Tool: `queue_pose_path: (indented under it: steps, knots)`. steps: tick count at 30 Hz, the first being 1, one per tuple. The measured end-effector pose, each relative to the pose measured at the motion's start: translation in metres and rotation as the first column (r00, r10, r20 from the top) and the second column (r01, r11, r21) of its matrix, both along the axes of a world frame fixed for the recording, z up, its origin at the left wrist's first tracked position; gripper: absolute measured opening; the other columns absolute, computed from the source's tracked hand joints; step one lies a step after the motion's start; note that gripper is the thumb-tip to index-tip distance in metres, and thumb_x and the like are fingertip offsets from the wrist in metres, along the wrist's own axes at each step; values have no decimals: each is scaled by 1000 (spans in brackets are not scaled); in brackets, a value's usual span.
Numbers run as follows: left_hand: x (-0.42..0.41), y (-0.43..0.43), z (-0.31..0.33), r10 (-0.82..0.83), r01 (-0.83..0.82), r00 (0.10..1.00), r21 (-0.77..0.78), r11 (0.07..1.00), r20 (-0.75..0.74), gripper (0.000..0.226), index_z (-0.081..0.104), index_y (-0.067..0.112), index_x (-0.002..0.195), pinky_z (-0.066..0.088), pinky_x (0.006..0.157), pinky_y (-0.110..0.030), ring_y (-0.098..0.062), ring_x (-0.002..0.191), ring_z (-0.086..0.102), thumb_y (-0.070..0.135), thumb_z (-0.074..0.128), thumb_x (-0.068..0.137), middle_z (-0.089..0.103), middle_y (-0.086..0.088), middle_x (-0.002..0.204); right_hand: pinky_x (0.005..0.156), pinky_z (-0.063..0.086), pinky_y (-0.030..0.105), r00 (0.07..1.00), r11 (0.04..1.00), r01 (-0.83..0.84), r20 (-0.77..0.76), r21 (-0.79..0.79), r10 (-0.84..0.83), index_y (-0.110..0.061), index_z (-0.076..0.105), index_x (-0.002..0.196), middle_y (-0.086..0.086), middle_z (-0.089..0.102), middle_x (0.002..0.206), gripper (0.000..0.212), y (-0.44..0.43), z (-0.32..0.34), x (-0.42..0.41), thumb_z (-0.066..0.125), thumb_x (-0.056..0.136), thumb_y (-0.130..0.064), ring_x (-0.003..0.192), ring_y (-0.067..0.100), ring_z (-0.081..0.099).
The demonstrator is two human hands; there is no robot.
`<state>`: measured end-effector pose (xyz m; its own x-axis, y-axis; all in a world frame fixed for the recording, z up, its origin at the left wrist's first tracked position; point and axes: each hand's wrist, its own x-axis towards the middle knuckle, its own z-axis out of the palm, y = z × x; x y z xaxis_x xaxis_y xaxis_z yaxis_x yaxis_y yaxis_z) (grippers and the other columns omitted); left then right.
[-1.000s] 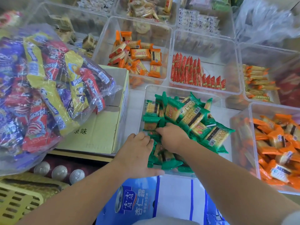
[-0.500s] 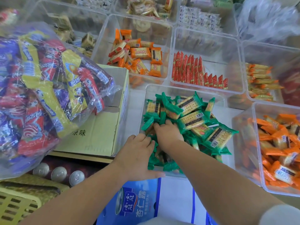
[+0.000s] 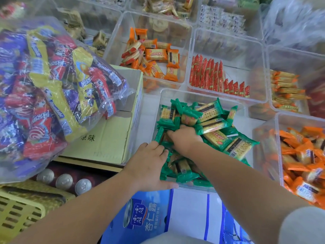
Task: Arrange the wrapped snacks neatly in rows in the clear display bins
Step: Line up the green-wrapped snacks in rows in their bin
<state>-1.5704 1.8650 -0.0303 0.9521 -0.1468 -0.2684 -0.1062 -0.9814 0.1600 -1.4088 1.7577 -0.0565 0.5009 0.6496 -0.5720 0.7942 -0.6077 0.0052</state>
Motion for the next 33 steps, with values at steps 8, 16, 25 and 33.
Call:
queue_pose_path:
  steps: [8, 16, 25, 33]
  knots:
    - [-1, 0, 0, 5, -4, 1000, -25, 1000, 22, 121, 61, 5, 130, 46, 94, -50, -29, 114, 49, 100, 13, 71, 63, -9, 123, 82, 55, 42, 984, 982, -177, 22, 64, 176, -16, 47, 131, 10, 64, 114, 31, -15, 12, 7, 49, 102, -27, 109, 28, 52]
    - [-1, 0, -1, 24, -22, 999, -50, 999, 41, 117, 63, 6, 127, 47, 88, -50, -28, 108, 49, 99, 16, 73, 60, -8, 119, 84, 44, 39, 980, 974, -114, -140, 195, 142, -15, 48, 136, 13, 61, 111, 37, -25, 15, -10, 47, 102, -29, 104, 32, 54]
    - [-2, -1, 0, 16, -14, 998, -28, 1000, 68, 112, 67, 8, 126, 27, 107, -54, -32, 127, 43, 97, 22, 75, 57, -18, 140, 93, 49, 39, 899, 935, 215, -431, 282, -77, -27, 50, 141, 5, 67, 124, 38, -13, 26, 3, 43, 105, -21, 110, 26, 61]
    - [-2, -1, 0, 34, -31, 999, -59, 998, 39, 111, 66, 8, 125, 44, 95, -51, -29, 117, 46, 97, 20, 76, 62, -14, 131, 77, 55, 42, 953, 943, 153, -295, 296, -62, -38, 49, 131, 3, 69, 105, 32, 8, 24, -2, 52, 99, -37, 92, 26, 64]
